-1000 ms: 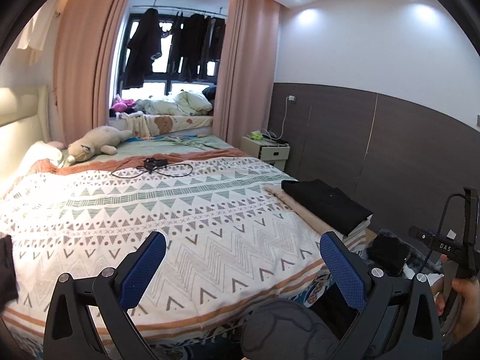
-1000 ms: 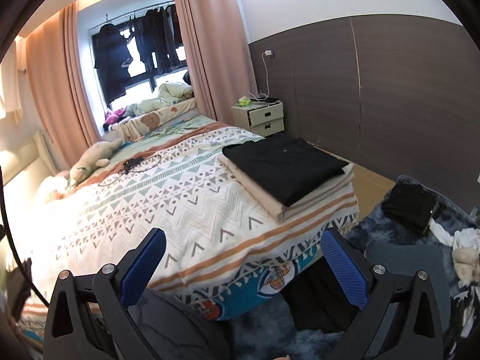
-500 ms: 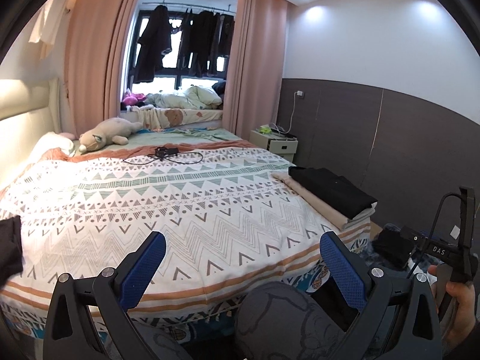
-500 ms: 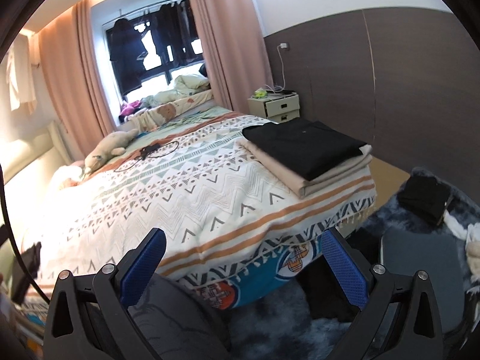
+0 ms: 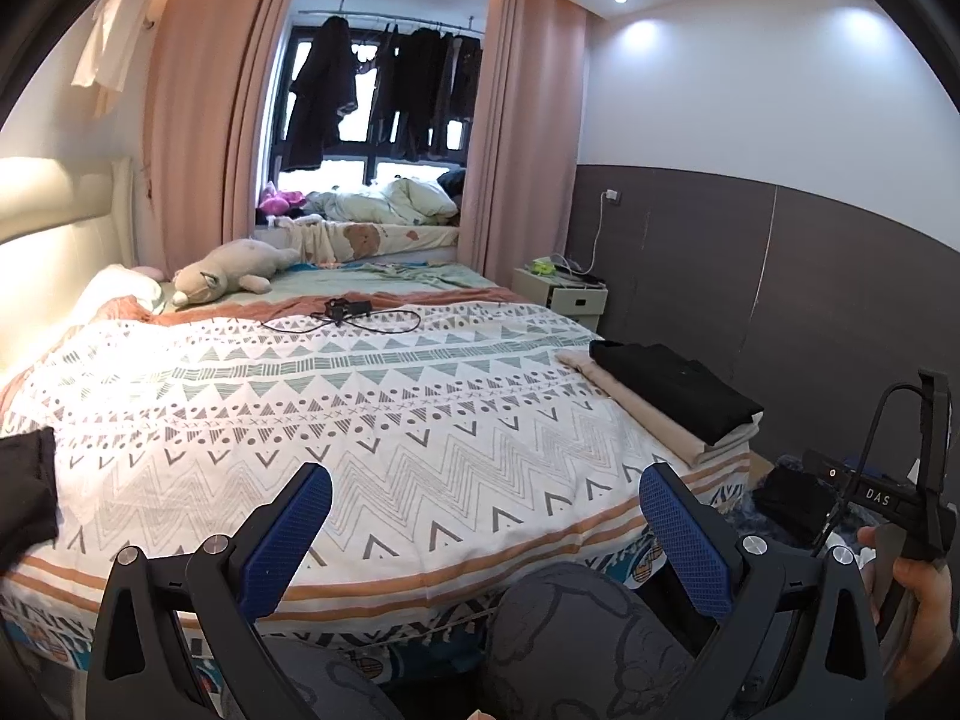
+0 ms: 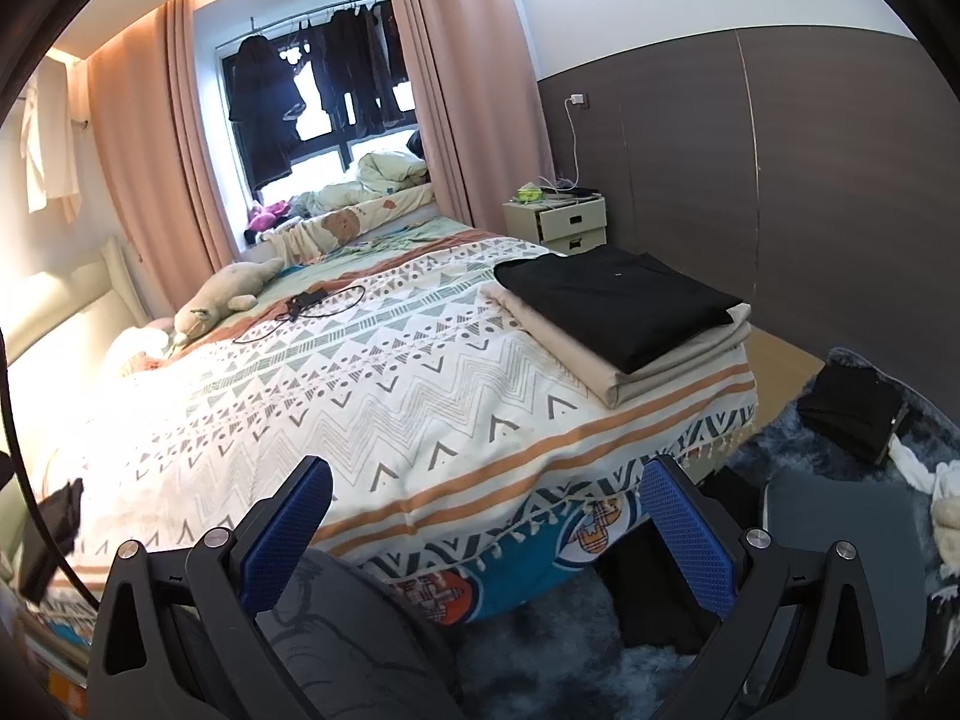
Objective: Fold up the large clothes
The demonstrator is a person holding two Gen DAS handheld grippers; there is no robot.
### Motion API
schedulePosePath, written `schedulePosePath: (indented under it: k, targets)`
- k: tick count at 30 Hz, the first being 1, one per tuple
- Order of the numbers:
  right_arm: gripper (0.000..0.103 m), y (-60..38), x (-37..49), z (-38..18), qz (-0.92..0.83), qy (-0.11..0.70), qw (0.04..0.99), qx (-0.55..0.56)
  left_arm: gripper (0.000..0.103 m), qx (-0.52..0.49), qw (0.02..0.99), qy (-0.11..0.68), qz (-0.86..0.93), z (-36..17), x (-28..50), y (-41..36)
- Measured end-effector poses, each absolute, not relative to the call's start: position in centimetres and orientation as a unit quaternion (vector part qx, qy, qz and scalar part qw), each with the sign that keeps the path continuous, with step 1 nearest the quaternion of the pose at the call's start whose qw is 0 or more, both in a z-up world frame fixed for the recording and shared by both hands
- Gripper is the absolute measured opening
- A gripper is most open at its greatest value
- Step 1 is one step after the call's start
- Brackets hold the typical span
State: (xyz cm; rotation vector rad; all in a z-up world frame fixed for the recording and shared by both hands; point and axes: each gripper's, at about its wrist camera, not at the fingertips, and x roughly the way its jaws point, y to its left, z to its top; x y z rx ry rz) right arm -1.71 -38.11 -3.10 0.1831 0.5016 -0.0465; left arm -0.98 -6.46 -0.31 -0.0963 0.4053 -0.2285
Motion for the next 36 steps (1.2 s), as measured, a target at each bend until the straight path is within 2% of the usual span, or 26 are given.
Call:
schedulePosePath:
  k: [36]
  targets:
    - [0.103,-37.2,-0.8,-3.5,-0.010,0.255,0.963,0.091,0.103,-0.047,0.976,0.195,-0.082,-0.1,-1.5,-5.6]
